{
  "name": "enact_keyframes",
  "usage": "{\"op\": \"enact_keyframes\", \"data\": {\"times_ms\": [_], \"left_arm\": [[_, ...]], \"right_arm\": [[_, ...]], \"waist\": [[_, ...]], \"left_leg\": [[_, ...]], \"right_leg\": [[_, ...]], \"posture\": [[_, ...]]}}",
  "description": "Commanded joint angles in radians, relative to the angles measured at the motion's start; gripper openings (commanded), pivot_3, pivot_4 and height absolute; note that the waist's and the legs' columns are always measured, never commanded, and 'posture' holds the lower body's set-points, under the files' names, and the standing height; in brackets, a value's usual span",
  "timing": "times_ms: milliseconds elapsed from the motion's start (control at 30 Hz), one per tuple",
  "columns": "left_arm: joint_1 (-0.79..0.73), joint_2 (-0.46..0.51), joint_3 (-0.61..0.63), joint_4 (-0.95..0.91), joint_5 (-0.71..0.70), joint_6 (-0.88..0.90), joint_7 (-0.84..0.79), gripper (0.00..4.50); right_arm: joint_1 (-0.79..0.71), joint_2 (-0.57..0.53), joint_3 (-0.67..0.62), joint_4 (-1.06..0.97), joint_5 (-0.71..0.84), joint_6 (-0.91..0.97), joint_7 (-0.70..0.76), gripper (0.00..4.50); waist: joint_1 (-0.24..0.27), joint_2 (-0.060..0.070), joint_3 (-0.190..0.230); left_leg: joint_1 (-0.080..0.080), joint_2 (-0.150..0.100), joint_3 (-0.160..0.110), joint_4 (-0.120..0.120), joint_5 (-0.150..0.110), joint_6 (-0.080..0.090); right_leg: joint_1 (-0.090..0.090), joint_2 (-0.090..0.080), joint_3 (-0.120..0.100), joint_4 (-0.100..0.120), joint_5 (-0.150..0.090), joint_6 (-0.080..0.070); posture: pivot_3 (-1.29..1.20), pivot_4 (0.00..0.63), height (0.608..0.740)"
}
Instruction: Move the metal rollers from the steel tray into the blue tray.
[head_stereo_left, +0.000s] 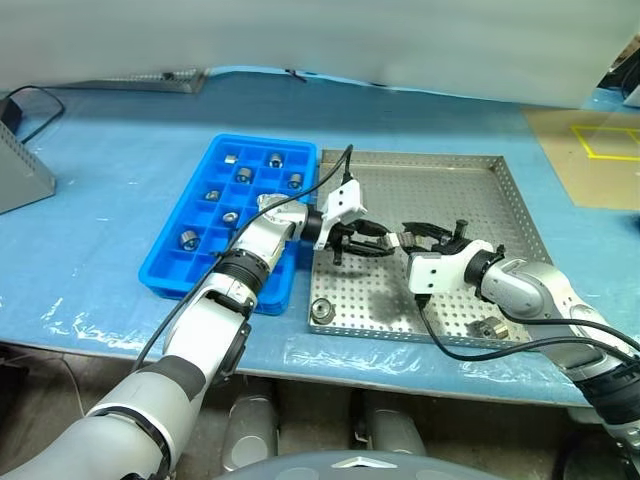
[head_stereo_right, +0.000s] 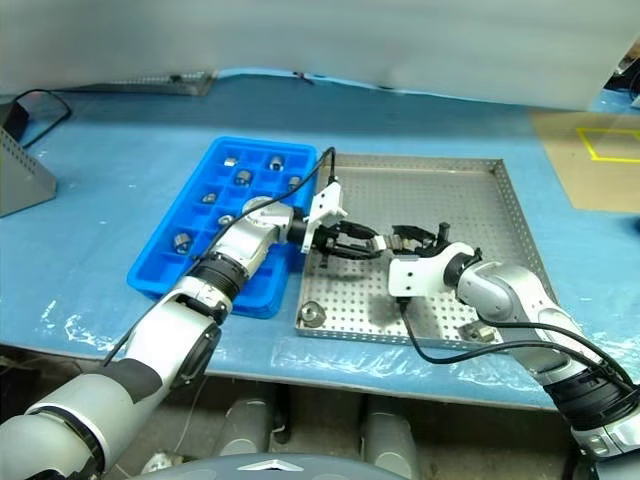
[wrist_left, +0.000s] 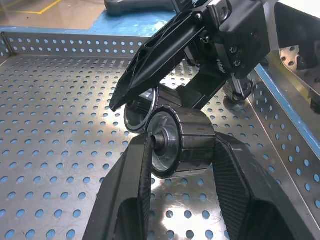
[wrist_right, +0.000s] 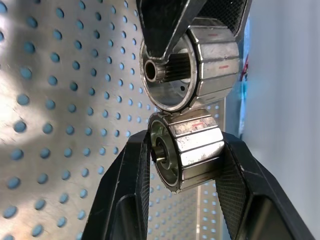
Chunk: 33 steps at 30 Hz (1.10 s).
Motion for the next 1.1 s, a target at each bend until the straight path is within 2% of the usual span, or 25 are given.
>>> {"op": "enact_keyframes", "data": {"times_ms": [33,200,367,433,633,767,933,1033,1100], "left_arm": [[-0.005,0.026,0.021,-0.032,-0.024,0.001,-0.033,1.70],[-0.007,0.016,0.020,-0.021,-0.021,-0.008,-0.023,1.70],[-0.008,0.012,0.019,-0.016,-0.018,-0.014,-0.018,1.70],[-0.011,0.009,0.021,-0.011,-0.016,-0.016,-0.019,1.70],[-0.015,-0.006,0.019,0.006,-0.013,-0.022,-0.010,1.70],[-0.023,-0.014,0.023,0.016,-0.015,-0.022,-0.007,1.70],[-0.041,-0.003,0.059,-0.019,-0.087,0.064,-0.105,1.70],[-0.042,0.008,0.070,-0.056,-0.131,0.134,-0.171,1.70],[-0.038,0.014,0.067,-0.071,-0.138,0.153,-0.190,1.70]], "right_arm": [[0.014,-0.077,-0.092,0.148,-0.102,0.062,-0.035,1.56],[0.018,-0.028,-0.115,0.133,-0.079,0.099,-0.036,1.56],[-0.011,0.156,-0.210,0.007,0.120,0.284,0.054,1.56],[-0.016,0.186,-0.225,-0.038,0.158,0.340,0.093,1.56],[0.024,0.173,-0.244,-0.103,0.209,0.416,0.176,1.56],[0.116,0.114,-0.269,-0.150,0.293,0.437,0.298,1.56],[0.054,0.147,-0.384,-0.235,0.505,0.563,0.358,1.56],[0.042,0.145,-0.382,-0.277,0.566,0.609,0.381,2.07],[0.046,0.137,-0.377,-0.300,0.593,0.637,0.392,2.78]], "waist": [[0.000,0.000,0.000],[0.000,-0.001,0.000],[-0.006,0.000,0.000],[-0.005,0.001,0.000],[0.002,0.001,0.000],[0.006,0.001,0.000],[-0.006,0.001,0.001],[0.000,0.002,0.000],[0.002,0.002,0.000]], "left_leg": [[0.000,0.000,0.000,0.000,0.000,0.000],[-0.001,-0.001,0.000,0.002,0.000,0.001],[0.000,0.002,0.000,0.002,0.000,0.002],[-0.001,0.003,0.000,0.003,0.001,0.004],[-0.001,0.002,0.000,0.004,-0.001,0.001],[-0.001,0.001,0.000,0.003,-0.001,0.002],[0.000,0.002,0.001,0.003,-0.001,0.002],[0.002,0.004,0.001,0.003,0.000,0.001],[0.001,0.005,0.001,0.002,0.000,0.000]], "right_leg": [[0.000,0.000,0.000,0.000,0.000,0.000],[0.001,0.000,0.000,0.000,0.000,0.000],[0.000,0.002,0.000,0.000,0.000,0.000],[-0.001,0.003,0.000,0.001,0.000,0.000],[0.000,0.002,0.000,0.001,0.000,0.000],[0.002,0.001,0.000,-0.001,0.000,0.000],[0.000,0.002,0.001,0.000,0.000,0.000],[0.001,0.004,0.000,0.001,0.001,0.000],[0.001,0.004,0.000,0.001,0.000,-0.001]], "posture": [[-0.09,0.150,0.740],[-0.10,0.150,0.740],[-0.11,0.150,0.740],[-0.12,0.150,0.740],[-0.12,0.150,0.740],[-0.13,0.150,0.740],[-0.13,0.150,0.740],[-0.13,0.150,0.740],[-0.13,0.150,0.740]]}}
